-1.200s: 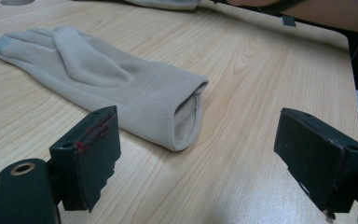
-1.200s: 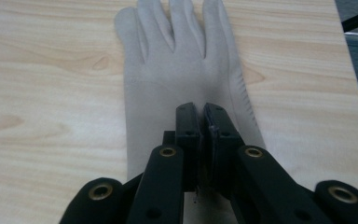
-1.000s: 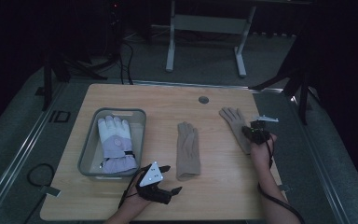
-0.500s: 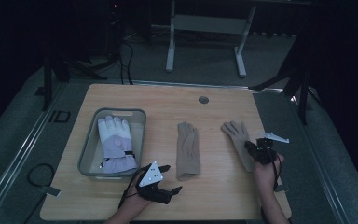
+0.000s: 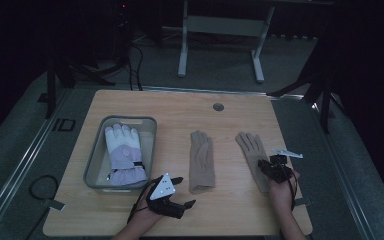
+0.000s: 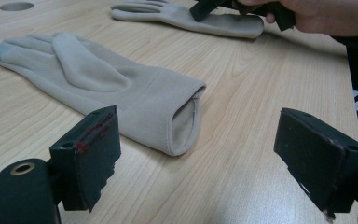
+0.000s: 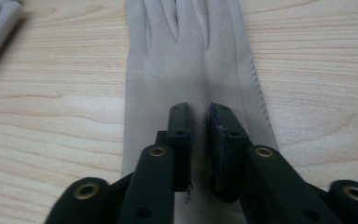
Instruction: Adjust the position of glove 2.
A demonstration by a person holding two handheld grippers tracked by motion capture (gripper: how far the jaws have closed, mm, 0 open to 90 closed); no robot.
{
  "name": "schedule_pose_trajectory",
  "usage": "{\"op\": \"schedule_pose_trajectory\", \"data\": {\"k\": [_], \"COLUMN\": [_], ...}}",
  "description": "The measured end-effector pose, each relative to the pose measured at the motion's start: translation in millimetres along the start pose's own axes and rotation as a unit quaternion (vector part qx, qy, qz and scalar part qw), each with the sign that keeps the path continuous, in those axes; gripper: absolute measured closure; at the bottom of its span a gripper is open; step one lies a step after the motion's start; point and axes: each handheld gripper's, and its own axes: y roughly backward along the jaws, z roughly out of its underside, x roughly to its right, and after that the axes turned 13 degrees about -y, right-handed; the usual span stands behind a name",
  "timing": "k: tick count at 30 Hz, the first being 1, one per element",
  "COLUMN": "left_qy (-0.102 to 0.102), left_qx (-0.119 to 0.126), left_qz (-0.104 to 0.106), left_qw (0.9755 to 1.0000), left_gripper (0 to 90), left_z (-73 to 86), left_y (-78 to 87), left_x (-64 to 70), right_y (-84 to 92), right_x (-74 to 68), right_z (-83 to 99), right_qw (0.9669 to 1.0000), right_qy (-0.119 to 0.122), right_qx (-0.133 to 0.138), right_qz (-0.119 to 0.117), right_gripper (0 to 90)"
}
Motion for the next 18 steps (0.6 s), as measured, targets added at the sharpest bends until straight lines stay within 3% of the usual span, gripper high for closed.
{"op": "schedule_pose_trajectory", "data": {"k": [5,8,11,14,16,18], "left_qy": [-0.003,-0.003,-0.002,-0.002,-0.002,-0.002], "left_qx": [0.0,0.001,-0.001,-0.001,-0.001,-0.001], "left_qz": [-0.001,-0.002,-0.002,-0.001,0.0,0.001], "left_qw": [1.0,1.0,1.0,1.0,1.0,1.0], "left_gripper": [14.3,14.3,14.4,14.3,14.3,14.4], "left_z": [-0.5,-0.7,-0.3,-0.3,-0.1,0.0], "left_y": [0.6,1.1,0.8,0.3,0.0,-0.4], "left_x": [0.5,0.3,0.0,0.1,0.1,0.2], "right_y": [10.2,16.4,19.1,17.5,13.6,8.0], "right_x": [1.5,3.2,4.4,5.5,6.7,8.2], "right_z": [-8.6,-17.9,-26.5,-31.0,-31.9,-31.5], "right_qw": [0.9998,0.9981,0.992,0.9831,0.9778,0.9755], "right_qy": [0.006,0.045,0.102,0.157,0.181,0.19], "right_qx": [0.004,0.015,0.015,0.006,-0.007,-0.015], "right_qz": [-0.018,-0.04,-0.072,-0.093,-0.106,-0.11], "right_gripper": [69.6,66.1,61.4,59.5,57.3,57.1]}}
